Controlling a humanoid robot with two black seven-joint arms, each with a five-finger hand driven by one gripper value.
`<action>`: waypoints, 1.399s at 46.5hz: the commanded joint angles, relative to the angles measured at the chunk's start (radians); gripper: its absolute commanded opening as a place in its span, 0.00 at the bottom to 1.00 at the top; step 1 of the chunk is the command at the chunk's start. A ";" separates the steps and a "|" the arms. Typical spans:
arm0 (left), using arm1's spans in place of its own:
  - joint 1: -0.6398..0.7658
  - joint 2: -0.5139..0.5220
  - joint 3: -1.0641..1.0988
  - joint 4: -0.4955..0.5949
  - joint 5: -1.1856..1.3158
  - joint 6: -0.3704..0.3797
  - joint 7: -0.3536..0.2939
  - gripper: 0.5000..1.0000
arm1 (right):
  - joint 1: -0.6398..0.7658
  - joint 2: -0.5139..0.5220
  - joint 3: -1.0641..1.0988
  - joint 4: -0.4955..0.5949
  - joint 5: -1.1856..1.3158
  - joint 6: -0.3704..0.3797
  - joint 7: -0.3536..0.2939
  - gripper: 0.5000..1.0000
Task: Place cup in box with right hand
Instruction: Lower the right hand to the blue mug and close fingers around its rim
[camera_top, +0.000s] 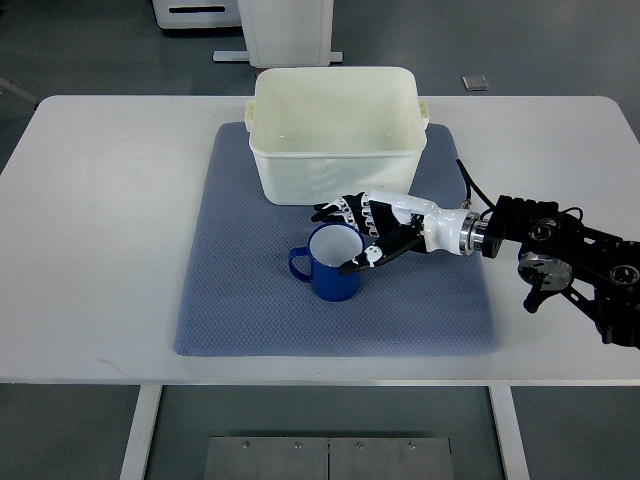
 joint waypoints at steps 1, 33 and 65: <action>0.000 0.000 -0.001 0.000 0.000 0.000 0.000 1.00 | 0.000 0.003 -0.001 0.000 0.000 -0.001 0.000 1.00; 0.000 0.000 0.000 0.000 0.000 0.000 0.000 1.00 | -0.023 0.042 -0.038 -0.029 0.000 -0.045 0.037 1.00; 0.000 0.000 -0.001 0.000 0.000 0.000 0.000 1.00 | -0.038 0.072 -0.096 -0.060 0.001 -0.096 0.126 0.00</action>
